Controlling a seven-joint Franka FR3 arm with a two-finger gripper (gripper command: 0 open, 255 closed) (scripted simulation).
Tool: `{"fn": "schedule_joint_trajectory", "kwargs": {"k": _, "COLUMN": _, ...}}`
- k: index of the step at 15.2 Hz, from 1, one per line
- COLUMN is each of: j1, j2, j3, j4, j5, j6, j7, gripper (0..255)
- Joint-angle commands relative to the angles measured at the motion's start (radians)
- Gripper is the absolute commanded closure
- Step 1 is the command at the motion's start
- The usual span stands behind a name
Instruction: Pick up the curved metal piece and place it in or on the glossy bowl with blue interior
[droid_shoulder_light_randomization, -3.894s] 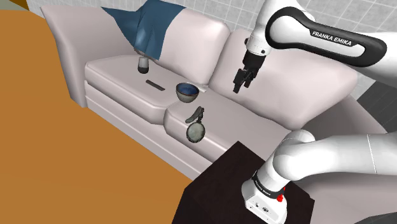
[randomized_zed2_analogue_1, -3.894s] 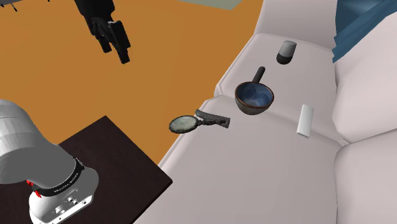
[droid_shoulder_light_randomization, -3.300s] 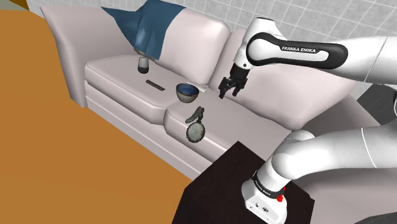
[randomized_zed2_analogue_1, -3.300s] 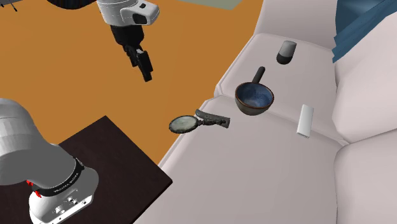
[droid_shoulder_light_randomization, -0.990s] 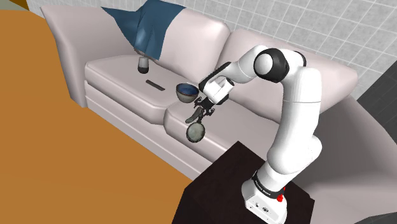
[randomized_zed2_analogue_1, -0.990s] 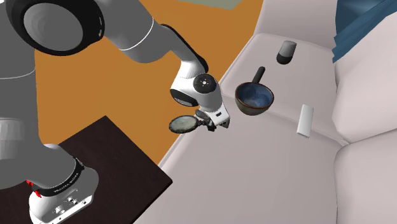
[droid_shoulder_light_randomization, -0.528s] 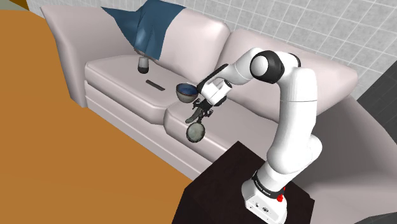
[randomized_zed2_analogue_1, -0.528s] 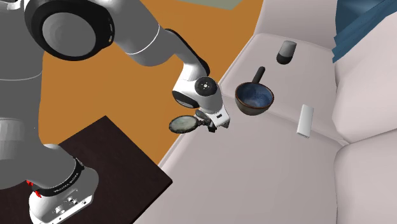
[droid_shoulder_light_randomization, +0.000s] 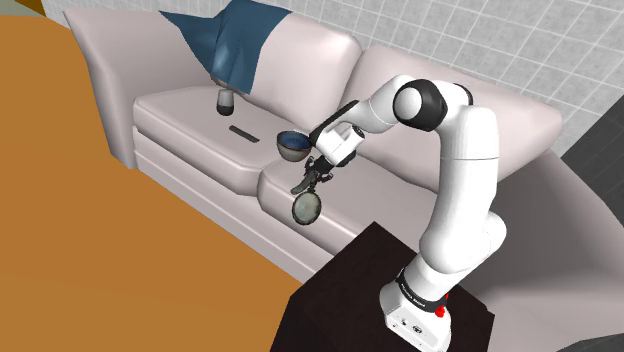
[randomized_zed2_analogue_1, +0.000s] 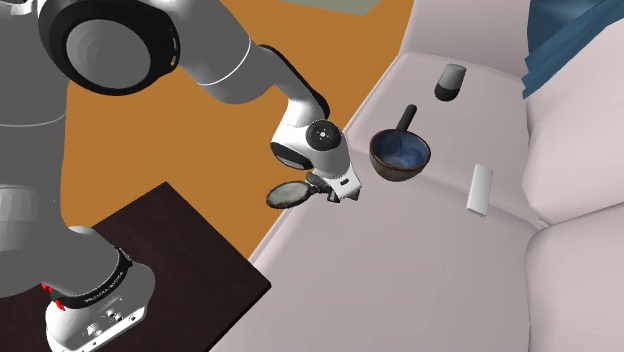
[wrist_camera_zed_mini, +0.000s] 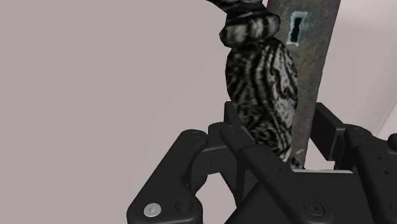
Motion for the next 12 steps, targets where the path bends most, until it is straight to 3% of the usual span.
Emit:
{"fn": "schedule_joint_trajectory", "kwargs": {"k": 1, "j1": -0.001, "j2": 0.001, "j3": 0.000, "j4": -0.001, "j5": 0.001, "j6": 0.000, "j7": -0.001, "gripper": 255}}
{"fn": "schedule_joint_trajectory", "kwargs": {"k": 5, "j1": 0.000, "j2": 0.002, "j3": -0.002, "j4": 0.001, "j5": -0.002, "j6": -0.001, "j7": 0.002, "gripper": 255}}
{"fn": "schedule_joint_trajectory", "kwargs": {"k": 12, "j1": 0.055, "j2": -0.088, "j3": -0.071, "j4": -0.041, "j5": -0.093, "j6": -0.054, "j7": 0.105, "gripper": 255}}
